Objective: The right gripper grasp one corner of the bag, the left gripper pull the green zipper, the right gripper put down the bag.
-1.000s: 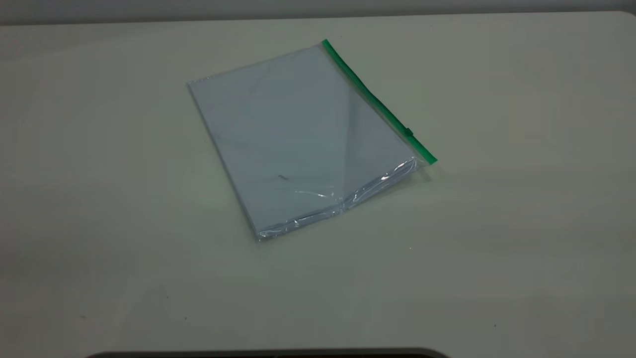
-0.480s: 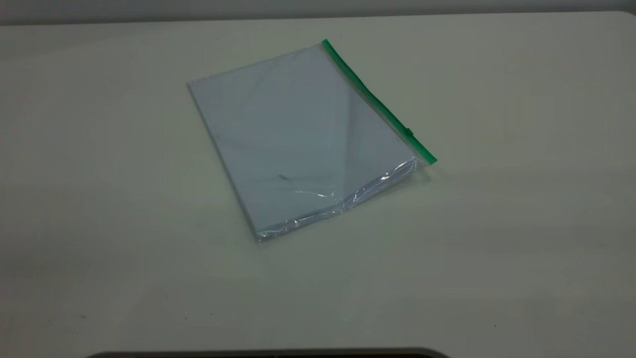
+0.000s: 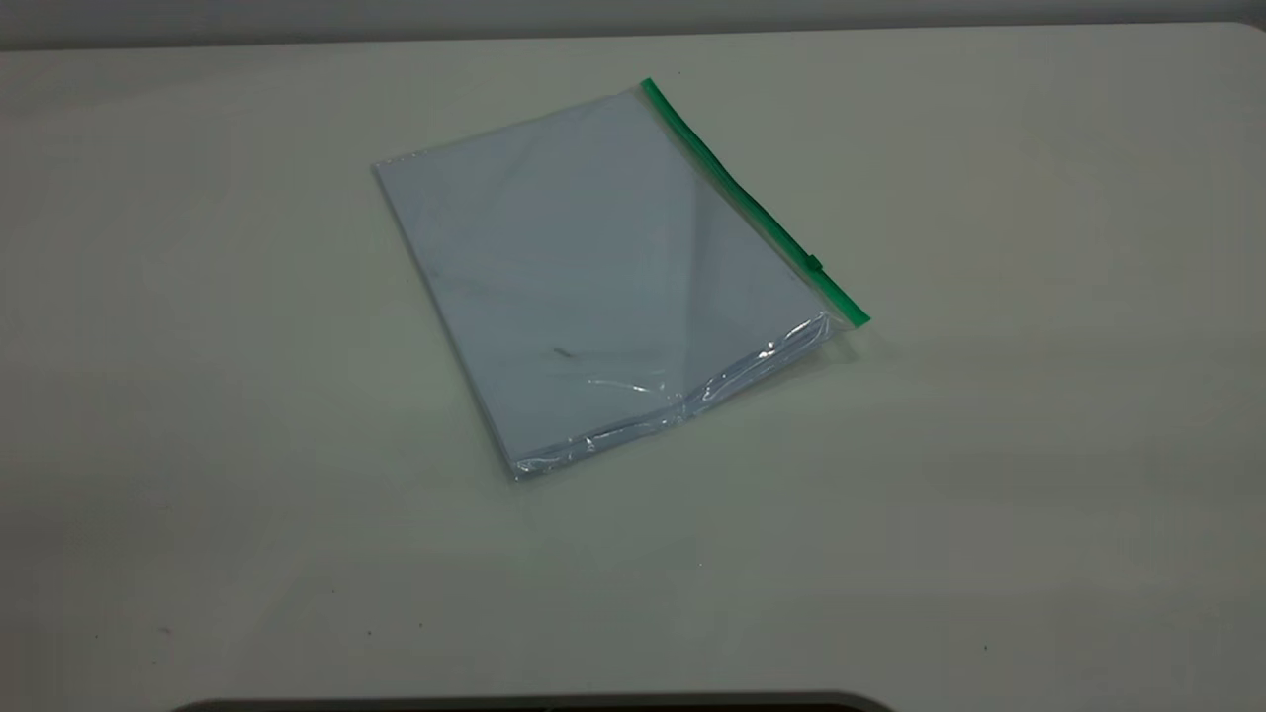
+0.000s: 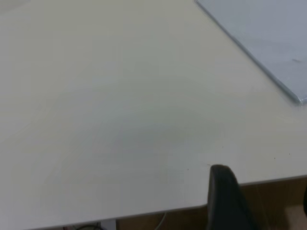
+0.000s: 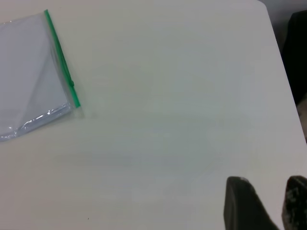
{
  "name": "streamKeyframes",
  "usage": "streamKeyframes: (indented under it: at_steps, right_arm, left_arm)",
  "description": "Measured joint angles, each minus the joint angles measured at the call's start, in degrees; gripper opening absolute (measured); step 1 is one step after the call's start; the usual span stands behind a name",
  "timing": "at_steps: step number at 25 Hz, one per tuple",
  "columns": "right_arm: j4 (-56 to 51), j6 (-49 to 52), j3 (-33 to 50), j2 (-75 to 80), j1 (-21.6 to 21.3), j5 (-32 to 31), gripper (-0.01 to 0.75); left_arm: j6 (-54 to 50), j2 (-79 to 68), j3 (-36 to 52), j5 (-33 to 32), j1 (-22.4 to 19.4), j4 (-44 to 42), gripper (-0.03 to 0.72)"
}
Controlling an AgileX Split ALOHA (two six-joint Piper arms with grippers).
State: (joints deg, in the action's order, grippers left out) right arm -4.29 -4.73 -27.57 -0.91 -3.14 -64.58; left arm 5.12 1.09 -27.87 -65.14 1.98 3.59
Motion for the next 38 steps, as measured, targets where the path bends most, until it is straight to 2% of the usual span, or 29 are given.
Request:
streamKeyframes:
  at_steps: [11,15,18,24,30,35,38]
  right_arm:
    - [-4.1,-0.05,0.0,0.0,0.0,0.66,0.24]
    - [-11.68,-2.21,-0.06,4.12,0.0,5.97,0.249]
    - [-17.92,-9.75,-0.06,11.49,0.0,11.66,0.271]
    - [-24.72,-22.69,-0.06,28.43,0.0,21.72,0.362]
    - [-37.68,-37.97,-0.06,48.86,0.0,27.29,0.413]
    - [-56.12,-55.27,-0.06,68.94,0.18,30.02,0.414]
    - [-67.77,-67.02,-0.38,79.29,2.2,32.32,0.414]
  left_arm:
    - [-0.85,-0.12,-0.09,0.26,0.0,0.69,0.447]
    - [-3.32,-5.19,-1.75,6.56,0.0,0.99,0.447]
    - [-2.55,-14.39,-3.55,12.89,0.0,1.08,0.447]
    - [2.03,-34.61,-10.13,22.43,0.0,4.05,0.459]
    - [15.83,-50.58,-14.8,26.87,0.0,15.24,0.539]
    - [27.46,-59.22,-15.41,30.1,0.0,26.96,0.548]
    - [32.38,-62.64,-15.41,31.13,0.0,32.09,0.548]
